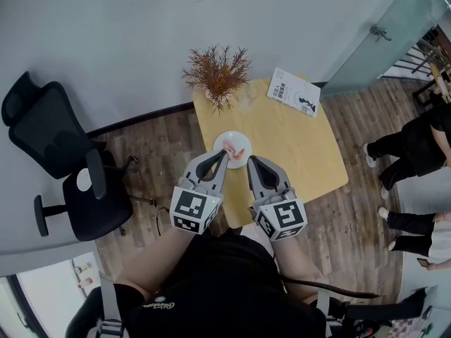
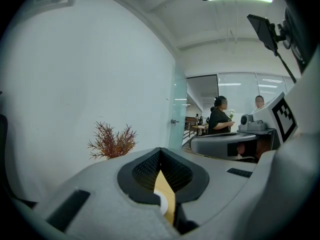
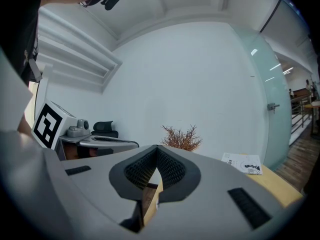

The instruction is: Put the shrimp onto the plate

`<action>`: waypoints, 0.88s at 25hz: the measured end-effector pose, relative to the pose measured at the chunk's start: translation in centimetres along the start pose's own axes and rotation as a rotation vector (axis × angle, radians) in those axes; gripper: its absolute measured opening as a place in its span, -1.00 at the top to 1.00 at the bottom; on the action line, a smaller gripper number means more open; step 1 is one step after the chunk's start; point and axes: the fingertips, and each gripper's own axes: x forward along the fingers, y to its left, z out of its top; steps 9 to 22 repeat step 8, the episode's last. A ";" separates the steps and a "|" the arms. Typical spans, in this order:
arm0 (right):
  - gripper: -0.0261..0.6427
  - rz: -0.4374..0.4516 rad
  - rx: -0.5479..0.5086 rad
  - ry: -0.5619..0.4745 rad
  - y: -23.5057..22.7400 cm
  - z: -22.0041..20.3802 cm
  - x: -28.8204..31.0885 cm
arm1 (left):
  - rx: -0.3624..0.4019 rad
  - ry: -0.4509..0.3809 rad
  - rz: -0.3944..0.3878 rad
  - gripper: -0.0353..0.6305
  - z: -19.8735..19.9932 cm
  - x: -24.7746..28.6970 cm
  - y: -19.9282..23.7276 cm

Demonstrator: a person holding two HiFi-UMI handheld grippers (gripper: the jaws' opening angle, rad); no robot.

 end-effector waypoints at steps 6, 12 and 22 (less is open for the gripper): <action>0.92 0.002 0.002 -0.003 0.3 0.1 0.1 | 0.002 0.006 0.001 0.88 -0.1 -0.1 0.1; 0.92 0.002 0.002 -0.003 0.3 0.1 0.2 | 0.002 0.008 0.001 0.88 -0.2 -0.1 0.2; 0.92 0.002 0.002 -0.003 0.3 0.1 0.2 | 0.002 0.008 0.001 0.88 -0.2 -0.1 0.2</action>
